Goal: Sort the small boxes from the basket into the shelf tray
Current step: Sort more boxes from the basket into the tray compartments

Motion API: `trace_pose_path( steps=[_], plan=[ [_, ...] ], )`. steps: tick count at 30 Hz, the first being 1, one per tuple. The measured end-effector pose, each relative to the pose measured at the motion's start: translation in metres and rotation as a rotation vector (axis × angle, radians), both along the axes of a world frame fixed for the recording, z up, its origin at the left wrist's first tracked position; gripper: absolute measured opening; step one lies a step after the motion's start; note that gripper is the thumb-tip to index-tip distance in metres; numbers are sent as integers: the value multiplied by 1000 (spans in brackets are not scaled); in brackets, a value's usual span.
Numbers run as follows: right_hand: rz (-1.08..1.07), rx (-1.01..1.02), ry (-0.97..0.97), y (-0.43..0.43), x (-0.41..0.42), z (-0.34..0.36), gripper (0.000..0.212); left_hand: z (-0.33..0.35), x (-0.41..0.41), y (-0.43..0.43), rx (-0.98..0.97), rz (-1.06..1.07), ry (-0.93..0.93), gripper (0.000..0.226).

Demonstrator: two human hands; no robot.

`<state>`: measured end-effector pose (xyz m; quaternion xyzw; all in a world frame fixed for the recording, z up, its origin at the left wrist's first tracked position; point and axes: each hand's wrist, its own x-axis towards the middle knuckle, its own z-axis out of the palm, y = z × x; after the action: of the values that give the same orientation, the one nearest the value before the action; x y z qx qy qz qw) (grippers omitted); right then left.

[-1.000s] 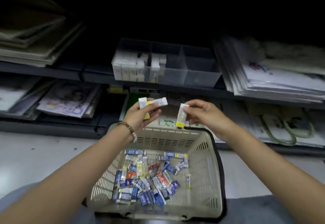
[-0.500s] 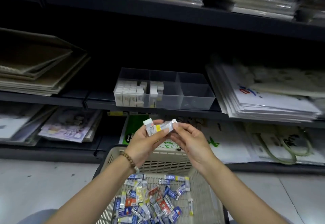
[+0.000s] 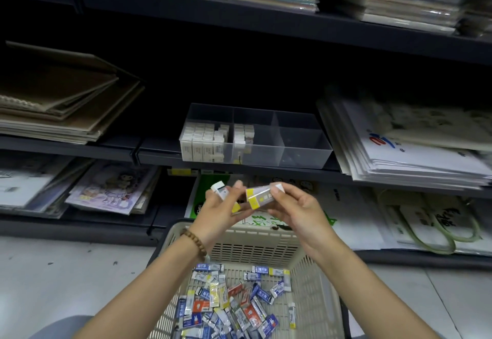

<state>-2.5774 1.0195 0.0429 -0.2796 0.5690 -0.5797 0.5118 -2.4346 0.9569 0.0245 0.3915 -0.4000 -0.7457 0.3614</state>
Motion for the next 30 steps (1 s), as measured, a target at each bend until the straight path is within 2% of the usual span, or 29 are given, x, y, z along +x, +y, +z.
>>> trace_pose_path(
  steps=[2, 3, 6, 8, 11, 13, 18, 21, 26, 30],
  plan=[
    [33, -34, 77, 0, -7, 5, 23, 2, 3, -6, 106, 41, 14, 15],
    [62, -52, 122, 0, -10, 8, 22, 3, 5, -9, 157, 44, 18, 17],
    [155, -65, 200, 3, -13, 10, 21, 4, 9, -10, 215, -73, -16, 51],
    [195, -51, 222, 3, -12, 8, 22, 4, 11, -7, 152, -242, -51, 63],
    [203, -33, 248, 2, -10, 6, 21, 2, 12, -1, -53, -452, -88, 52],
    [186, -41, 253, 2, -10, 5, 18, 0, 12, -1, -178, -504, -133, 47],
    [200, -83, 329, 3, -6, 1, 25, 2, 12, 0, -344, -534, -184, 40],
    [205, -97, 346, 3, -4, 0, 27, -1, 12, -1, -324, -483, -203, 44],
    [230, -57, 215, 1, -6, 5, 38, 0, 15, -12, -322, -404, -193, 40],
    [254, -83, 145, -8, -7, 13, 35, 7, 14, -21, -394, -330, -178, 38]
  ],
)
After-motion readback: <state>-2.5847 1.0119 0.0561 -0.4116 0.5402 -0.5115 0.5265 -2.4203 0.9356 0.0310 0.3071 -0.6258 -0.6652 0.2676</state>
